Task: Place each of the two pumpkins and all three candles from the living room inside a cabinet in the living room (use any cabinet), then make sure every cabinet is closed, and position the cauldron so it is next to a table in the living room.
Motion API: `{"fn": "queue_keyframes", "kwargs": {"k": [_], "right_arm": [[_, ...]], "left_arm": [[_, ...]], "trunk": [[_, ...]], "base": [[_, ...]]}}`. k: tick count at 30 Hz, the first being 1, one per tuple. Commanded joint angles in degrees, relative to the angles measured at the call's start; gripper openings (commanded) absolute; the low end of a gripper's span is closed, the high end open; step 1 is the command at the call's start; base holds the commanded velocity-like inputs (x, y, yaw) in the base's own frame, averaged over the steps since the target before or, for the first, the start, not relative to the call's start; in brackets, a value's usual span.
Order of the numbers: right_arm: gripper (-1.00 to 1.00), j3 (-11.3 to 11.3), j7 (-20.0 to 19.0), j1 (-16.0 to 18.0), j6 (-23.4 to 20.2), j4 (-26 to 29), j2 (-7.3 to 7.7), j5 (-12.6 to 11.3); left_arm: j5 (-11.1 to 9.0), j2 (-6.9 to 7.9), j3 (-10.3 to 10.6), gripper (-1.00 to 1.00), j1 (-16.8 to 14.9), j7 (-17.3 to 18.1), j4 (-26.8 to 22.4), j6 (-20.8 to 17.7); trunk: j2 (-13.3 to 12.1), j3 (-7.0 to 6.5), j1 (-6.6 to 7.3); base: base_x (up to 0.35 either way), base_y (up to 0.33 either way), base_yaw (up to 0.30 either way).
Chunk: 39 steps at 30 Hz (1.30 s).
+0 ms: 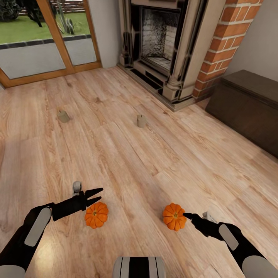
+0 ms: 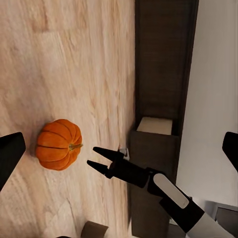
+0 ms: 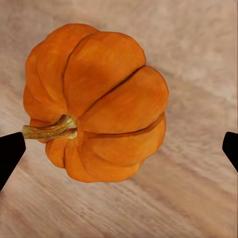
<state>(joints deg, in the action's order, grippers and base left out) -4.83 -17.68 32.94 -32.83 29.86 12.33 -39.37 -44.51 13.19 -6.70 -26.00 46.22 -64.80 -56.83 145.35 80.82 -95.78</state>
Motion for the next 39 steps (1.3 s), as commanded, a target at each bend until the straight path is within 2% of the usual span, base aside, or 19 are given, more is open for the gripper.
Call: {"fn": "queue_keyframes", "kwargs": {"k": [1,33,39], "right_arm": [[1.0,-0.3,-0.4,0.0,-0.4,0.0,-0.02,0.0],[1.0,0.0,-1.2,0.0,-0.3,-0.1,-0.17,0.0],[1.0,0.3,-1.3,0.0,-0.3,0.1,-0.2,0.1]], "left_arm": [[0.1,0.0,-0.1,1.0,0.0,0.3,0.0,-0.2],[0.1,0.0,-0.3,1.0,0.0,0.4,-0.1,-0.2],[0.0,0.0,-0.6,1.0,0.0,0.4,-0.1,-0.2]], "trunk": [[0.0,0.04,0.01],[0.0,0.04,0.01],[0.1,1.37,-0.14]], "base": [[0.0,0.0,0.0],[0.039,0.025,0.0],[0.0,0.0,0.0]]}}
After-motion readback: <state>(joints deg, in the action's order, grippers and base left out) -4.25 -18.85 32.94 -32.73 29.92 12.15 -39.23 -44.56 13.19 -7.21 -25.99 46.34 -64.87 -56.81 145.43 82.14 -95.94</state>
